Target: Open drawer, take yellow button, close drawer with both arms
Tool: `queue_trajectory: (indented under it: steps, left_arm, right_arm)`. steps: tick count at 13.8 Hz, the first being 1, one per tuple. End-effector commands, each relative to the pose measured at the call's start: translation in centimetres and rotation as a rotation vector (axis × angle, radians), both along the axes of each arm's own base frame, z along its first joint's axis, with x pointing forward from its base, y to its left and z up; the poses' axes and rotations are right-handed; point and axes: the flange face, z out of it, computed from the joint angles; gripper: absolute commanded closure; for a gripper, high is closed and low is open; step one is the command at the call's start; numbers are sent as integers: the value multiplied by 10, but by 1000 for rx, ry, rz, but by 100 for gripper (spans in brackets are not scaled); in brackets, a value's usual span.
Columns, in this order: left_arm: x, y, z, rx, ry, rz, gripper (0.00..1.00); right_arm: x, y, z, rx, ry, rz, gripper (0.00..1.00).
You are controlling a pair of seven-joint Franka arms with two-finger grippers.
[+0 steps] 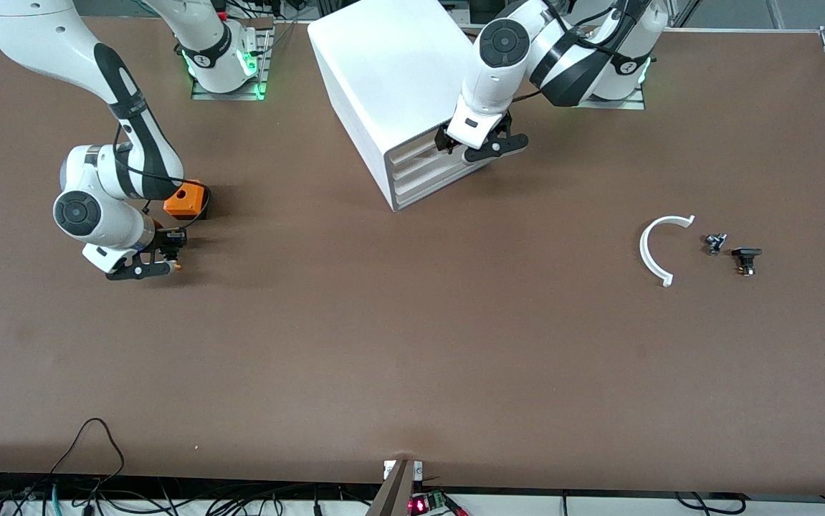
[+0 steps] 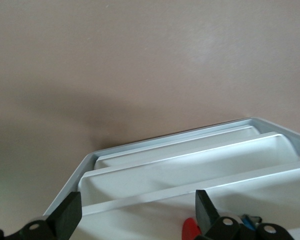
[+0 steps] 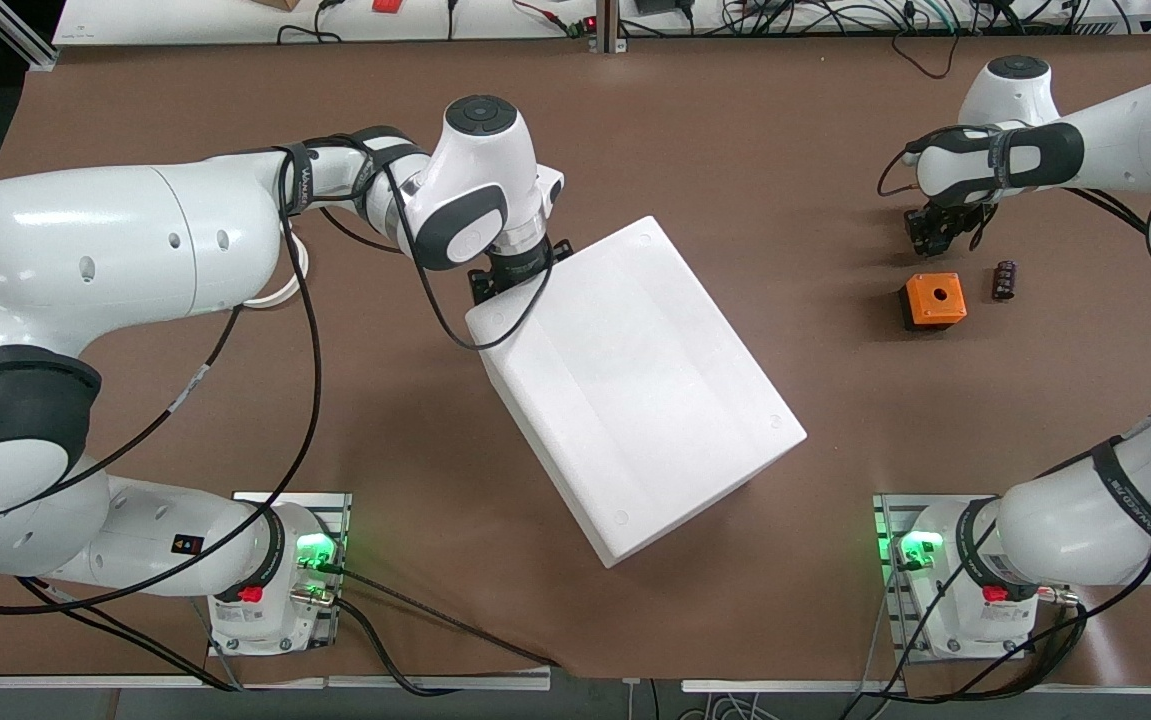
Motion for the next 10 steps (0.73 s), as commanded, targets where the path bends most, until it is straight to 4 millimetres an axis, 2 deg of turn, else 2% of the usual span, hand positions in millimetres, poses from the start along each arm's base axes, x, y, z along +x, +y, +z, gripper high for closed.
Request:
queue_trajectory:
  steps: [1,2,4,6,7,10]
  left_arm:
    - [41,32,8,-21,-117,11,0]
    - [68,54,15,-11,-159,0,0]
    - [115,104,28,-10,-201,-63,0]
    - [145,157,36,6,-209,-145,0]
    - [158,175,51,15,-203,-190,0]
    - [191,236,108,34,-149,-302,0]
  right_arm:
    - [1,2,1,1,-14,-26,43]
    - [3,2,4,-1,-13,-25,0]
    - [11,3,14,-1,-30,-22,0]
    - [19,7,30,-1,-32,-11,0]
    - [29,10,46,-6,-22,-11,0]
    - [59,36,96,28,28,-30,0]
